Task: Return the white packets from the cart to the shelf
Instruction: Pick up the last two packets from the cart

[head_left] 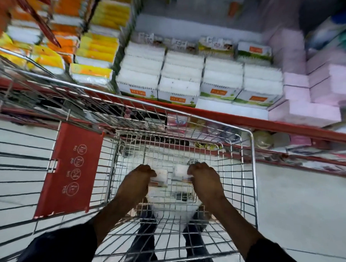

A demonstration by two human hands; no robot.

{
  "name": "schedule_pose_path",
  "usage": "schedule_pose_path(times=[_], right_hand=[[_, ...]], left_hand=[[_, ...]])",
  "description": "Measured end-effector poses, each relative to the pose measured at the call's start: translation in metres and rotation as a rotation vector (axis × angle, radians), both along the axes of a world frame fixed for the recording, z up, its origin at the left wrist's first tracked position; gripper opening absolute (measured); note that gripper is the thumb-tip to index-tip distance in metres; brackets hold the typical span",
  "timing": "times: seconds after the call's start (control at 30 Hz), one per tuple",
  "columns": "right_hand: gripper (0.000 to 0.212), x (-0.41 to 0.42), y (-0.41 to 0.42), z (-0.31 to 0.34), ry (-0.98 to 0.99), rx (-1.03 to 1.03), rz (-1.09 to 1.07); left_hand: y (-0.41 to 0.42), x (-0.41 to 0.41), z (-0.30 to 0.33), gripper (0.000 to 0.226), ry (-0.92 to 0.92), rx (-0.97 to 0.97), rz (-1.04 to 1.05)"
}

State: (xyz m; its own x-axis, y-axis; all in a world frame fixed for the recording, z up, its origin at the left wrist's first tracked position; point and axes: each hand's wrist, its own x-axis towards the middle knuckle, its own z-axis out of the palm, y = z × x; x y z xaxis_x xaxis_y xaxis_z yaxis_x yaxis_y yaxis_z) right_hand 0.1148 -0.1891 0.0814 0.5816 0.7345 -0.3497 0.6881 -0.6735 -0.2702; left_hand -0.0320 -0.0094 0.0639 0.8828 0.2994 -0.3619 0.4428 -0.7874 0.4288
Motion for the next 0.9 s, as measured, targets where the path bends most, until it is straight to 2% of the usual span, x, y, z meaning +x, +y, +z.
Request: schedule_pose_path(times=[0.07,0.17,0.4,0.57,0.9], right_hand=[[0.037,0.006,0.005,0.021,-0.090,0.063,-0.031],[0.034,0.024,0.000,0.073,-0.182,0.218,-0.108],[0.038,0.077,-0.025,0.178,-0.320,0.454,-0.183],[0.034,0.109,-0.042,0.194,-0.360,0.499,-0.244],[0.028,0.162,-0.060,0.183,-0.344,0.437,-0.319]], left_hand=[[0.002,0.001,0.025,0.047,-0.097,0.073,0.009],[0.000,0.014,0.083,0.044,-0.231,0.163,0.025],[-0.016,0.074,0.177,0.029,-0.547,0.250,0.012],[-0.029,0.117,0.200,0.027,-0.667,0.301,-0.006],[-0.052,0.197,0.197,0.030,-0.636,0.284,-0.046]])
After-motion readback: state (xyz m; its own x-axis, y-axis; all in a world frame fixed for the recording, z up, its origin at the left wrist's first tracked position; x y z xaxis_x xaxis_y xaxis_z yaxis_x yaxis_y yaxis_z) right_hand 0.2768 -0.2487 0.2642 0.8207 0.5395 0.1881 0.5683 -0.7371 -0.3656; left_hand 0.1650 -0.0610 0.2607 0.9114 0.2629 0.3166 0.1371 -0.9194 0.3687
